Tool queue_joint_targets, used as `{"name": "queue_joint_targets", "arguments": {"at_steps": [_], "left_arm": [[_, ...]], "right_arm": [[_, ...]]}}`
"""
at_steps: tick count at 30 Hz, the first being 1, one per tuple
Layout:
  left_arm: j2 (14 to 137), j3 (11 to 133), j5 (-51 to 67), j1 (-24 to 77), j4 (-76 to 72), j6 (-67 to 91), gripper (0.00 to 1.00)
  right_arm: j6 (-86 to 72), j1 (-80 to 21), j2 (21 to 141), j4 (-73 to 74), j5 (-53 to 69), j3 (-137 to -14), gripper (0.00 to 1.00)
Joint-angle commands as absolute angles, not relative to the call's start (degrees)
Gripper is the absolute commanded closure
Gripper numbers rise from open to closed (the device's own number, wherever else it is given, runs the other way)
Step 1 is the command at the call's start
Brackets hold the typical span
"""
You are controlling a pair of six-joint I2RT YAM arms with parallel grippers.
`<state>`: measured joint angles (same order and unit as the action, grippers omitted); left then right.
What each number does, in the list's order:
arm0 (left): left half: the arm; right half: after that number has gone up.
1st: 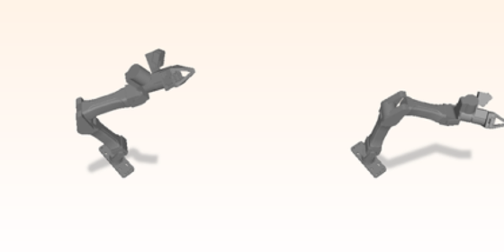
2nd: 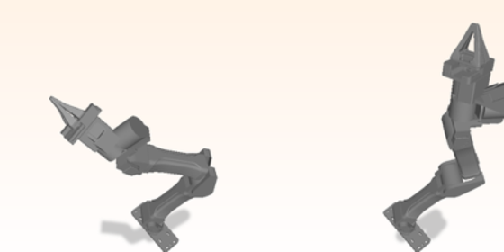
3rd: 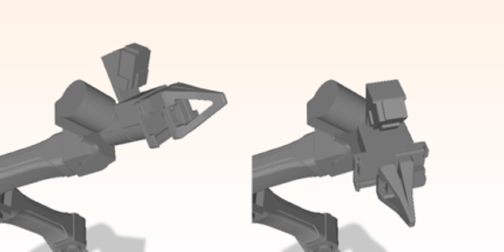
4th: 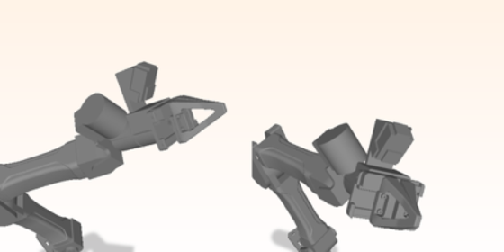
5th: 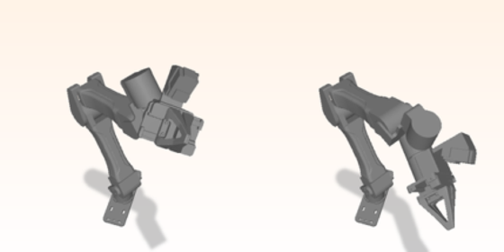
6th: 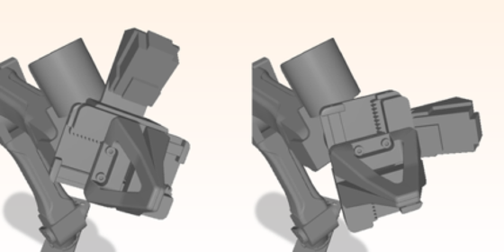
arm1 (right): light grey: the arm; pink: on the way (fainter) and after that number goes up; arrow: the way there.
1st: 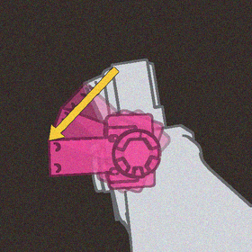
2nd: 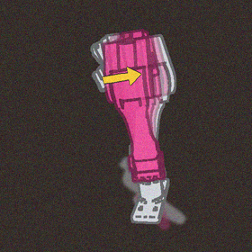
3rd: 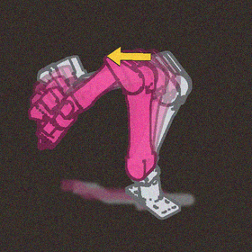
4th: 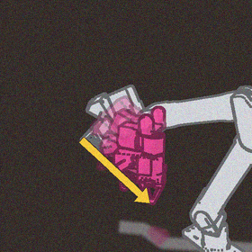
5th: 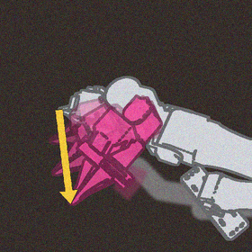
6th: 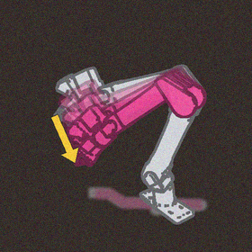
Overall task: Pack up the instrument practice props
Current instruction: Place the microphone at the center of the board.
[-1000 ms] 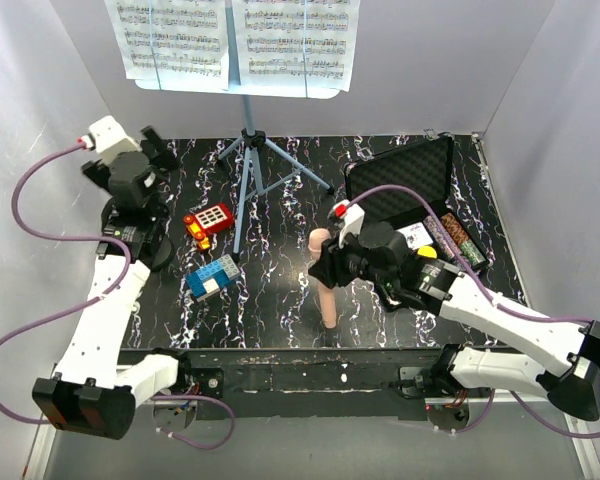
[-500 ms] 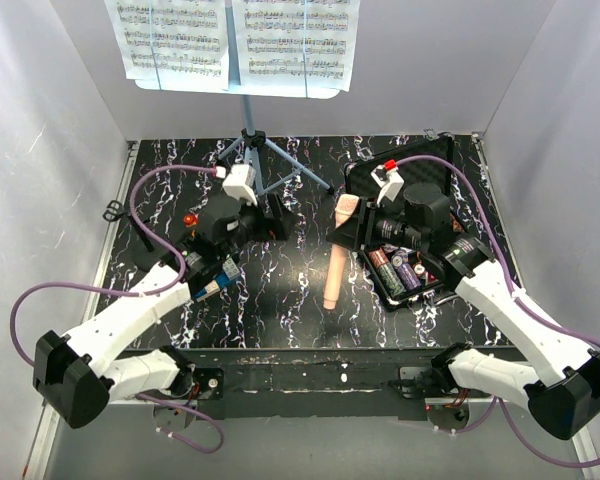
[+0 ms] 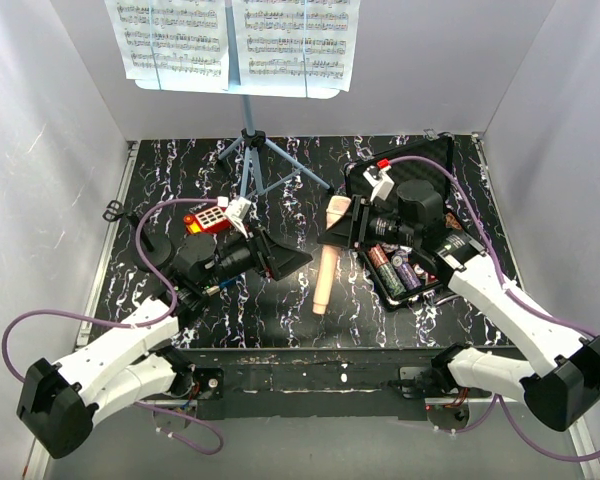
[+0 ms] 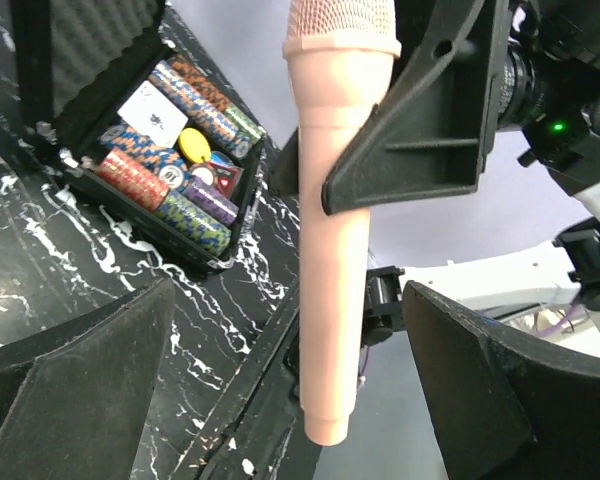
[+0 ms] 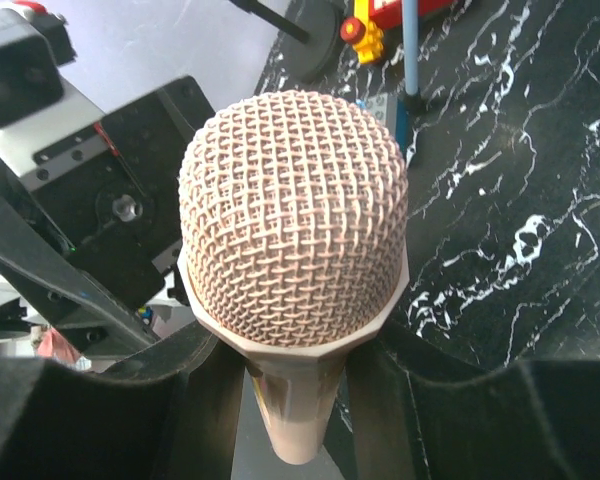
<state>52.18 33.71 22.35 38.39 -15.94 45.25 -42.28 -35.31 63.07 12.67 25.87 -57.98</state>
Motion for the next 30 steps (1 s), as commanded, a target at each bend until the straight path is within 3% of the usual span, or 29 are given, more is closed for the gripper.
{"name": "queue_joint_targets", "arguments": {"at_steps": [1,10,13,22,26,27,30], "left_arm": [[53.25,35.24,28.82,38.85,-20.13,45.97,0.02],[54.41,32.79,30.59,42.71,-27.07,47.82,0.02],[53.27,31.12,30.32,43.5,-29.26,48.25,0.1],[51.51,30.5,30.94,43.68,-25.67,46.85,0.65],[50.71,30.59,29.62,43.68,-24.0,45.88,0.96],[50.45,30.67,29.27,43.59,-23.47,45.7,1.0],[49.49,31.46,25.51,43.68,-19.53,44.56,1.0]], "right_arm": [[-45.17,-37.0,60.3,2.91,24.35,-57.93,0.99],[-47.63,-43.33,63.81,-1.47,21.71,-58.97,0.99],[-47.99,-44.3,64.6,-2.37,21.36,-59.33,0.99],[-48.43,-44.21,64.95,-3.87,21.71,-58.89,0.99],[-47.99,-44.38,64.86,-4.66,22.85,-58.45,0.99],[-47.99,-44.3,64.86,-4.66,23.29,-58.45,0.97],[-47.2,-44.3,64.43,-3.0,22.51,-58.8,0.59]]}}
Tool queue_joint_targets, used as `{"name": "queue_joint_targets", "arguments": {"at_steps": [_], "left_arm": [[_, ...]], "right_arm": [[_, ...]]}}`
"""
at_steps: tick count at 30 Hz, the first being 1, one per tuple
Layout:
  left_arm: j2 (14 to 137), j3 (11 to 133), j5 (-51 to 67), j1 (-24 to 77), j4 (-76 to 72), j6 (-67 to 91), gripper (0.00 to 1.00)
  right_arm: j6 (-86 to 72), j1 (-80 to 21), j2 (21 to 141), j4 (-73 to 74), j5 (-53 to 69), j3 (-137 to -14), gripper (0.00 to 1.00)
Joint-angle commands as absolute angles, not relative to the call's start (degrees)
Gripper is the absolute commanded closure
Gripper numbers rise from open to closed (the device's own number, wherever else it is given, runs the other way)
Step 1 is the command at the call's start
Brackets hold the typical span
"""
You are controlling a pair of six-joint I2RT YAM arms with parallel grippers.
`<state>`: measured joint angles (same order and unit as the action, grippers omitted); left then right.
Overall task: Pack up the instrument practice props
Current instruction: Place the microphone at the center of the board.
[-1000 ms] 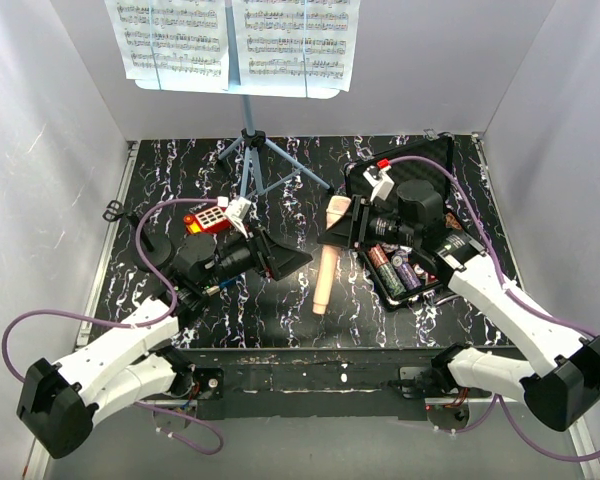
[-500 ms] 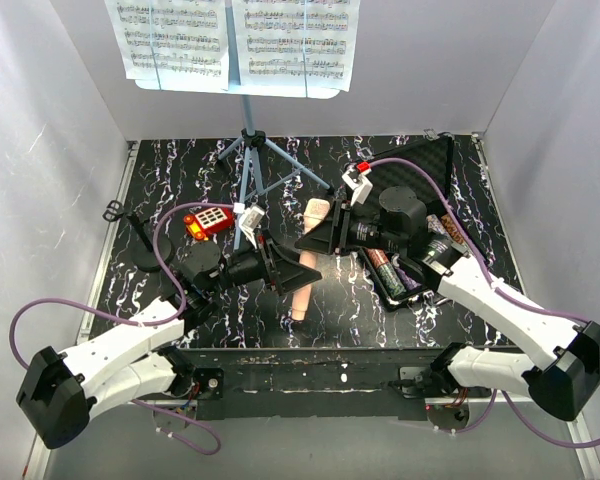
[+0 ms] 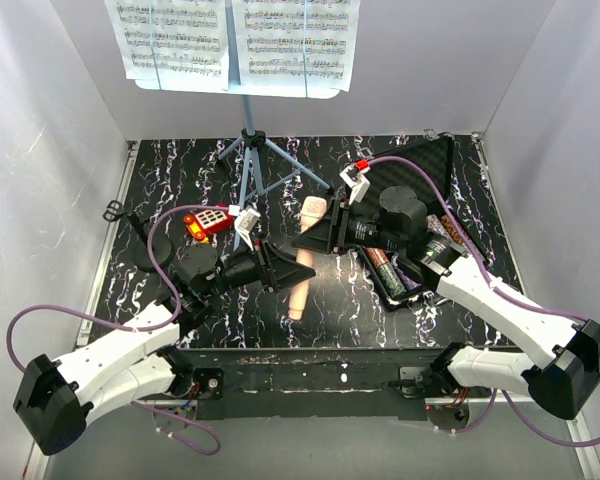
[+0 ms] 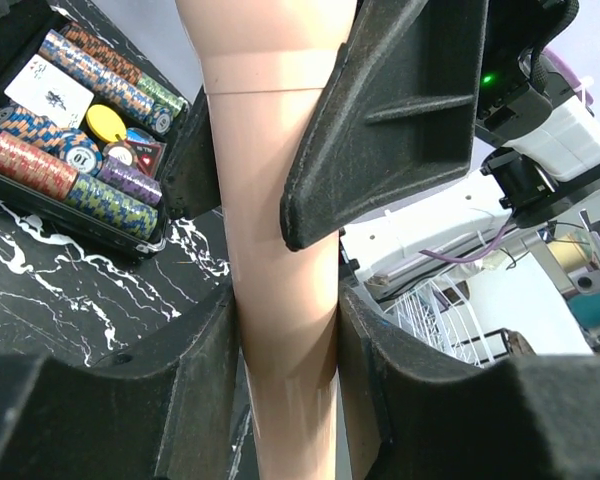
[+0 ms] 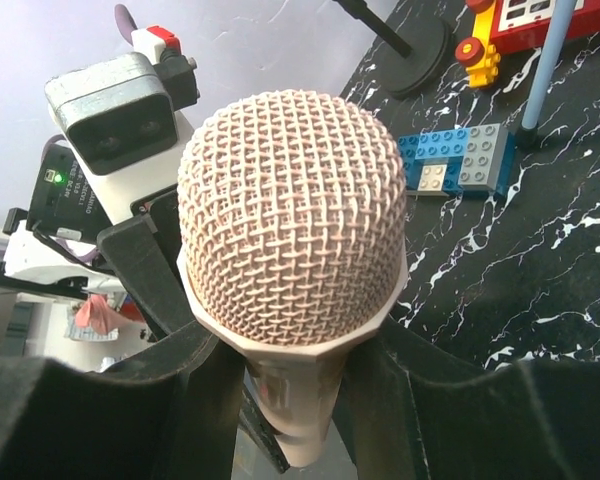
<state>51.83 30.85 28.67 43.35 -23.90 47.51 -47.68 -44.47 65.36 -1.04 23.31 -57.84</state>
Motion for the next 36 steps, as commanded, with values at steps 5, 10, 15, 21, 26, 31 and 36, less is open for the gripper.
{"name": "queue_joint_targets", "arguments": {"at_steps": [5,10,15,21,26,31,36], "left_arm": [[46.84,38.82,9.01,43.33,4.49,38.43,1.0],[50.09,50.96,-2.69,37.37,26.76,32.0,1.0],[54.04,60.63,-13.25,25.24,42.16,28.58,1.0],[62.74,66.71,-25.65,18.47,49.4,21.28,1.0],[72.31,67.76,-28.12,14.16,47.81,16.18,1.0],[78.91,68.64,-31.28,11.61,44.56,10.03,1.0],[83.57,68.91,-33.13,8.27,42.81,6.68,1.0]], "right_arm": [[-43.16,-41.32,62.32,6.04,21.27,-60.99,0.11],[-40.61,-33.85,55.74,12.73,20.92,-58.02,0.09],[-36.3,-32.25,50.19,17.13,17.84,-55.29,0.08],[-35.86,-32.17,48.08,15.56,19.33,-49.93,0.07],[-36.12,-32.17,46.59,15.12,21.8,-47.47,0.07],[-36.47,-32.17,43.6,13.63,22.41,-44.3,0.07],[-36.83,-32.17,41.57,12.48,23.55,-42.45,0.07]]}}
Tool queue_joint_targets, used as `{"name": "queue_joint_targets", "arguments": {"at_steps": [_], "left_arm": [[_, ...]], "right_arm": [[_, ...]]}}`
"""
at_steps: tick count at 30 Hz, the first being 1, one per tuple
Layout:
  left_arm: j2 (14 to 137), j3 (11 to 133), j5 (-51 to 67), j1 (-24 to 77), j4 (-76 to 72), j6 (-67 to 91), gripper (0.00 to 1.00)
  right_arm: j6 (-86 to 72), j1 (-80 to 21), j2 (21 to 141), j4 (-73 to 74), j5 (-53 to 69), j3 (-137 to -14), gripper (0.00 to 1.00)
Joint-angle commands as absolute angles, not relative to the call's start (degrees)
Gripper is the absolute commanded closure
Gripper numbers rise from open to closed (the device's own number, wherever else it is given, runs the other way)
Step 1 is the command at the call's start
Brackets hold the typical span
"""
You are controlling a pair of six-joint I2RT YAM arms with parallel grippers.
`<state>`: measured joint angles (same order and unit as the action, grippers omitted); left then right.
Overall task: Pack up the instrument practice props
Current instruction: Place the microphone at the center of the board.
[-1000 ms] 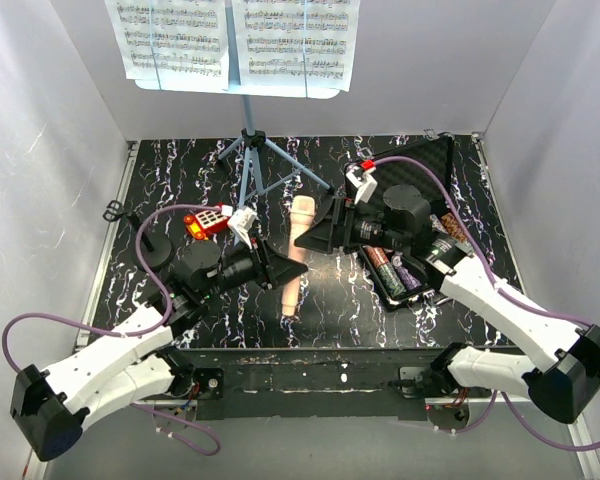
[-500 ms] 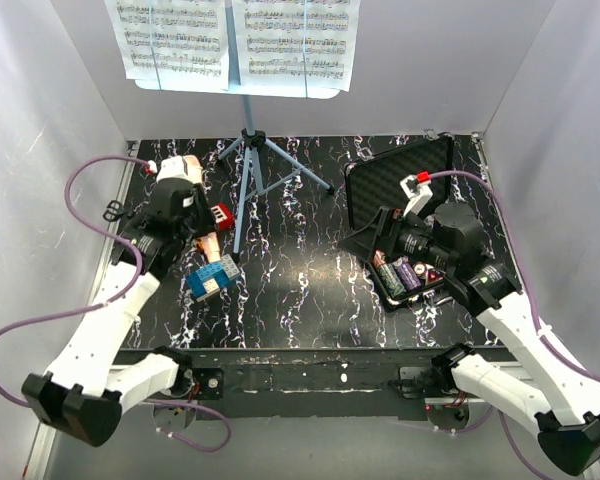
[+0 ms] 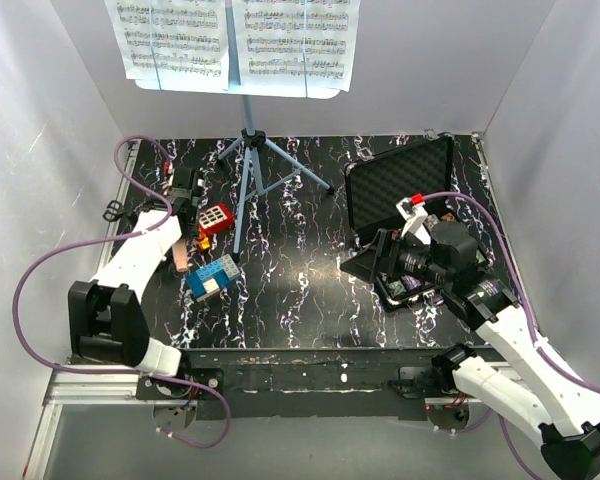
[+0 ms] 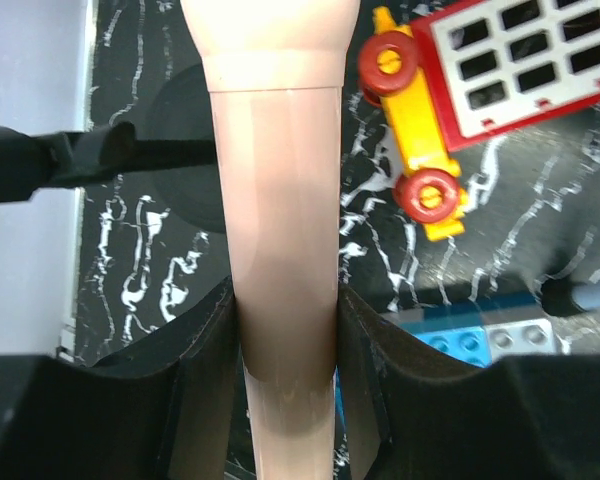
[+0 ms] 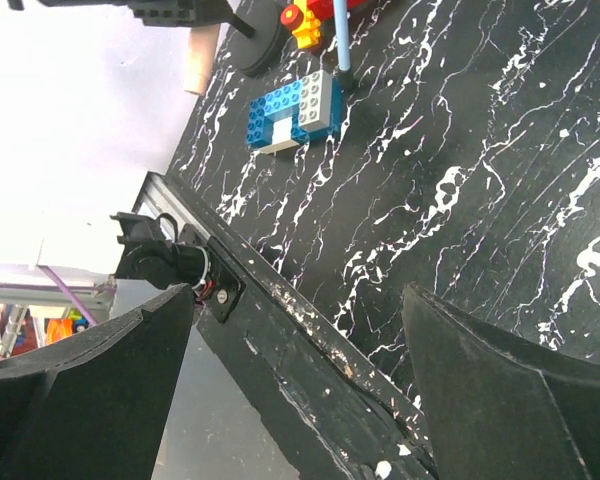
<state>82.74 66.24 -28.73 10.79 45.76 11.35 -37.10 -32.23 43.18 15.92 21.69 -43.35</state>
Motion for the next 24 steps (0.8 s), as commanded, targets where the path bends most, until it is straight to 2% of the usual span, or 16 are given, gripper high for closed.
{"name": "queue_joint_targets", "arguments": {"at_steps": [1,11,20,24], "left_arm": [[84.11,68.65,-33.4,7.65,42.11,6.85,1.0],[90.87,62.49,-37.7,5.36,33.49,8.35,1.0],[99.13,60.38,-37.88,5.01,28.48,8.0,1.0],[99.23,58.37,-37.71,4.31,25.23,6.07,1.0]], "right_arm": [[-36.83,-32.17,41.22,12.31,23.55,-42.1,0.07],[-36.12,-32.17,38.94,11.52,23.73,-40.61,0.06],[-36.65,-32.17,39.72,10.11,24.17,-39.46,0.06],[-36.56,-32.17,39.64,10.2,23.82,-39.29,0.06]]}}
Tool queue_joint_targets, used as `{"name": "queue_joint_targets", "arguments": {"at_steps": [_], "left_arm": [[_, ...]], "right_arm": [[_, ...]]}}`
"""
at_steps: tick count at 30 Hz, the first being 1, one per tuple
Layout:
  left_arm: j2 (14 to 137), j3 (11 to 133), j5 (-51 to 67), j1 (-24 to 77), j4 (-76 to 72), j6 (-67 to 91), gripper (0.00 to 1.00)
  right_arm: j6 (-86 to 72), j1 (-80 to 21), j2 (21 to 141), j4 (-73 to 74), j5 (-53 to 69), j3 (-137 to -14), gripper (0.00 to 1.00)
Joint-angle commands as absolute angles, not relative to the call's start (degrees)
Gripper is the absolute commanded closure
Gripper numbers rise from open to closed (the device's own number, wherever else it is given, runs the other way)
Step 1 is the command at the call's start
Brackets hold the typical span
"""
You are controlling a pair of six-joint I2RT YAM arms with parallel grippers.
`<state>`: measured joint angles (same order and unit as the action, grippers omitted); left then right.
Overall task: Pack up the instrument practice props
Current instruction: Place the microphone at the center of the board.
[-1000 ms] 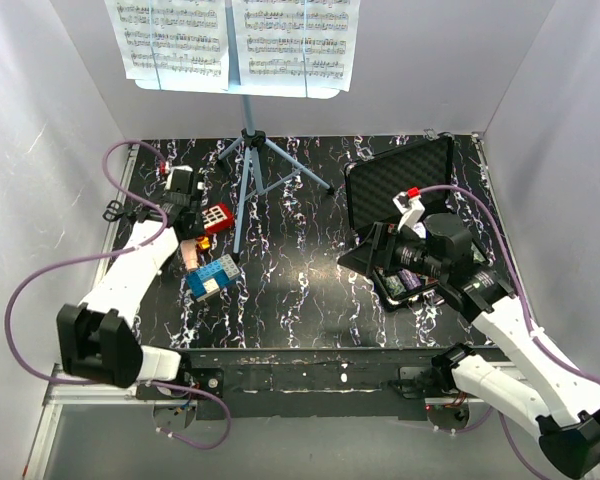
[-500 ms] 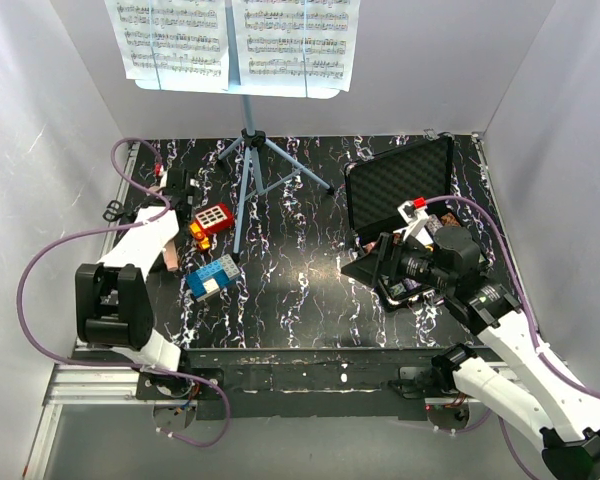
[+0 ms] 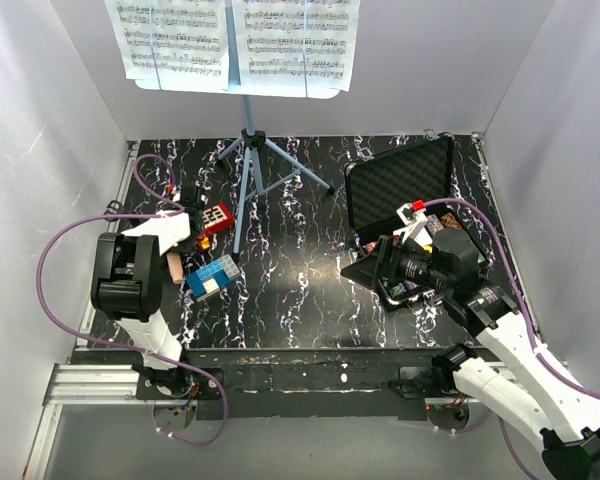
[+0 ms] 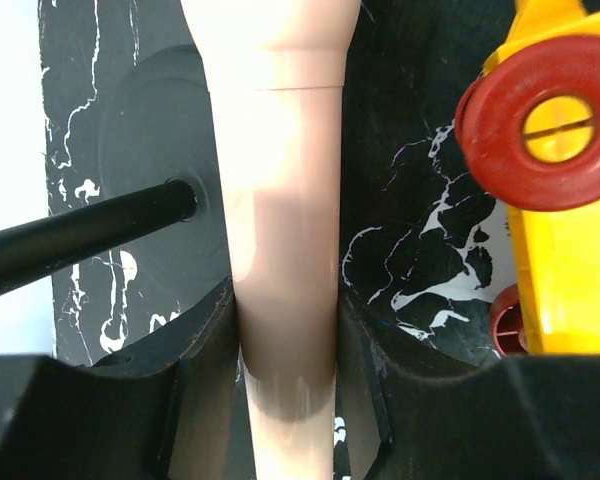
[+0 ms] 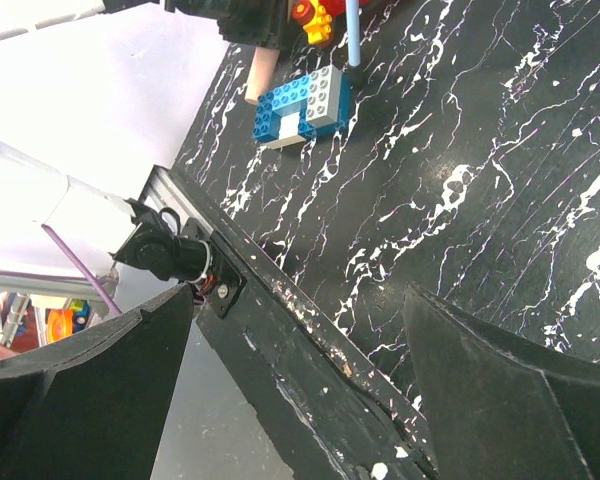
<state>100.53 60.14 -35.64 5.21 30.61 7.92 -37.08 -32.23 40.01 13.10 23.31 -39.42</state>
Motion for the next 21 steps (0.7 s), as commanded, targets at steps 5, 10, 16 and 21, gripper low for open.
{"name": "queue_joint_targets", "arguments": {"at_steps": [5,10,16,21], "left_arm": [[99.75,55.29,-37.09,4.13,20.23,3.17,1.0],[100.28,53.53,-36.39,4.13,18.11,2.81,0.95],[99.76,53.61,-35.95,4.13,17.93,2.72,0.67],[98.62,53.96,-36.21,4.13,18.54,2.99,0.5]], "right_arm": [[-36.65,-32.17,39.9,10.37,23.64,-39.02,0.06],[-36.04,-32.25,39.2,11.77,22.41,-38.85,0.06],[-35.51,-32.17,39.55,12.39,21.89,-39.29,0.05],[-35.51,-32.17,39.99,12.57,21.8,-39.73,0.05]]}}
